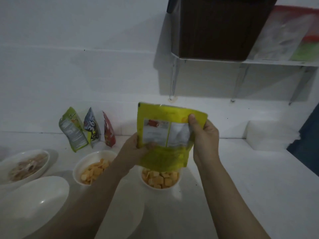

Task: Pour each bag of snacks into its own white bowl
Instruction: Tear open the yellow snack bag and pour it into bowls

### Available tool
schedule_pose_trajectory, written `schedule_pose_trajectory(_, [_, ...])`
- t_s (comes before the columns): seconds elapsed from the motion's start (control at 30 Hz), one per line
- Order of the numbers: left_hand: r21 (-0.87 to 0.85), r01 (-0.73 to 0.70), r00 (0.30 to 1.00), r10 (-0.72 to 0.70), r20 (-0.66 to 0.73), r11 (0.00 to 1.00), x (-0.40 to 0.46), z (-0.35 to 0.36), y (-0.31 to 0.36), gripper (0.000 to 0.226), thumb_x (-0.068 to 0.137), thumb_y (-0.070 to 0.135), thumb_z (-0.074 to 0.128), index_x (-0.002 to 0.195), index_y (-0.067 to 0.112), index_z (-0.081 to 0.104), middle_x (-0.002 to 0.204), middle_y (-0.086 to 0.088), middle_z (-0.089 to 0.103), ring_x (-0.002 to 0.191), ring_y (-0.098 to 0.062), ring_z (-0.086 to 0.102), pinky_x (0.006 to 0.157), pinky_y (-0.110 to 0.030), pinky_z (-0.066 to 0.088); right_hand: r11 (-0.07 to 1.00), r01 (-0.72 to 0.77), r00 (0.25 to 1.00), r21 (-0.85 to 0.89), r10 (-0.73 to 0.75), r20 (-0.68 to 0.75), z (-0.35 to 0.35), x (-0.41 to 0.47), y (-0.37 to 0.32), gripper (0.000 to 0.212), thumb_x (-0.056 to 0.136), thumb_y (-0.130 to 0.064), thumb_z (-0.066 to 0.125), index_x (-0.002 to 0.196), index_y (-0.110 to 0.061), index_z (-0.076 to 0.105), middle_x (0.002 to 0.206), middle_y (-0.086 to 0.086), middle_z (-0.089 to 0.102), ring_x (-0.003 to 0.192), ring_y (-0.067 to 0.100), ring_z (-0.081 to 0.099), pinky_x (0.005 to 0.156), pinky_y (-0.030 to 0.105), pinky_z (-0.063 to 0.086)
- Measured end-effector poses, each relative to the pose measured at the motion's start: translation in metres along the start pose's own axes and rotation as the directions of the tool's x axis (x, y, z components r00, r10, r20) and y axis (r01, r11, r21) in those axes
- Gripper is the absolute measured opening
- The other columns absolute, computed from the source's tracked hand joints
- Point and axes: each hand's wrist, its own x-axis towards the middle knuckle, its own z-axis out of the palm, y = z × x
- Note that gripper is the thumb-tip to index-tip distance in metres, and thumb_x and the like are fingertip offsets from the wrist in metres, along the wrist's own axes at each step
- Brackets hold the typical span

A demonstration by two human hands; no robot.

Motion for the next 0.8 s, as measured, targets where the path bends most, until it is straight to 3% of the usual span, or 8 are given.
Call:
schedule_pose_trajectory(0.17, [0.001, 0.075, 0.997, -0.075, -0.010, 0.997, -0.007, -0.003, -0.017, 0.018, 0.091, 0.007, 0.062, 0.105, 0.018, 0.068, 0.083, 0.016, 0.076, 0.078, 0.001, 0.071, 0.065, -0.013, 0.053, 0.996, 0.083, 0.995, -0.032, -0.081, 0.063, 0.011, 0.000, -0.012, 0.022, 0.091, -0.018, 0.070, 0.069, -0.017, 0.073, 0.071, 0.004, 0.072, 0.068, 0.022, 0.068, 0.069, 0.040, 0.058])
schedule_pose_trajectory(0.3, [0.087, 0.037, 0.999, -0.038, 0.008, 0.995, -0.012, -0.013, -0.026, 0.017, 0.091, 0.004, 0.062, 0.104, 0.007, 0.071, 0.091, 0.006, 0.077, 0.087, -0.011, 0.073, 0.074, -0.019, 0.054, 0.993, 0.114, 0.993, 0.015, -0.115, 0.026, 0.009, 0.001, -0.018, 0.029, 0.092, -0.017, 0.068, 0.064, -0.021, 0.073, 0.067, -0.003, 0.073, 0.065, 0.016, 0.069, 0.063, 0.031, 0.058])
schedule_pose_trajectory(0.43, [0.264, 0.006, 1.000, -0.001, -0.017, 0.964, -0.012, -0.018, -0.034, 0.010, 0.092, 0.010, 0.064, 0.091, 0.016, 0.073, 0.079, 0.009, 0.077, 0.070, -0.015, 0.073, 0.070, -0.026, 0.055, 0.995, 0.098, 0.995, -0.020, -0.098, 0.002, 0.010, 0.000, -0.015, 0.025, 0.093, -0.021, 0.068, 0.068, -0.019, 0.072, 0.068, -0.001, 0.073, 0.065, 0.018, 0.069, 0.064, 0.034, 0.059])
schedule_pose_trajectory(0.5, [0.295, 0.011, 1.000, -0.012, 0.000, 0.956, -0.010, -0.021, -0.036, 0.010, 0.089, 0.015, 0.069, 0.095, 0.021, 0.074, 0.086, 0.010, 0.077, 0.081, -0.011, 0.073, 0.078, -0.032, 0.056, 0.993, 0.100, 0.995, -0.060, -0.101, -0.017, 0.011, -0.002, -0.013, 0.025, 0.093, -0.024, 0.069, 0.069, -0.016, 0.071, 0.067, 0.000, 0.071, 0.066, 0.019, 0.067, 0.065, 0.038, 0.057])
schedule_pose_trajectory(0.57, [0.231, -0.007, 1.000, 0.002, 0.022, 0.973, -0.011, -0.020, -0.026, 0.024, 0.086, 0.021, 0.073, 0.110, 0.021, 0.071, 0.104, 0.007, 0.076, 0.099, -0.010, 0.070, 0.087, -0.034, 0.057, 0.986, 0.128, 0.991, -0.111, -0.131, -0.027, 0.009, -0.004, -0.009, 0.027, 0.093, -0.024, 0.068, 0.071, -0.008, 0.069, 0.066, 0.002, 0.068, 0.066, 0.020, 0.065, 0.064, 0.041, 0.057])
schedule_pose_trajectory(0.63, [0.080, -0.069, 0.997, 0.066, 0.033, 0.994, -0.011, -0.010, -0.001, 0.033, 0.081, 0.032, 0.073, 0.113, 0.026, 0.065, 0.111, 0.007, 0.073, 0.104, -0.010, 0.068, 0.084, -0.027, 0.057, 0.980, 0.139, 0.989, -0.142, -0.145, -0.029, 0.006, -0.010, -0.003, 0.027, 0.093, -0.022, 0.068, 0.073, -0.004, 0.069, 0.064, -0.002, 0.067, 0.065, 0.017, 0.065, 0.061, 0.040, 0.057])
schedule_pose_trajectory(0.7, [-0.022, -0.114, 0.993, 0.113, -0.035, 0.993, -0.006, 0.001, 0.023, 0.027, 0.076, 0.041, 0.072, 0.102, 0.032, 0.069, 0.107, 0.006, 0.075, 0.103, -0.014, 0.070, 0.082, -0.029, 0.058, 0.985, 0.107, 0.993, -0.132, -0.113, -0.036, 0.006, -0.020, 0.005, 0.025, 0.093, -0.021, 0.068, 0.070, -0.013, 0.069, 0.063, -0.008, 0.068, 0.064, 0.011, 0.066, 0.060, 0.032, 0.057])
schedule_pose_trajectory(0.8, [-0.072, -0.196, 0.966, 0.180, -0.185, 0.978, 0.003, 0.008, 0.039, 0.009, 0.088, 0.026, 0.066, 0.094, 0.024, 0.073, 0.097, 0.007, 0.076, 0.098, -0.014, 0.071, 0.078, -0.027, 0.056, 0.997, 0.067, 0.998, -0.033, -0.067, -0.014, 0.004, -0.033, 0.010, 0.018, 0.091, -0.026, 0.068, 0.075, -0.019, 0.069, 0.068, -0.011, 0.071, 0.068, 0.004, 0.069, 0.058, 0.023, 0.055])
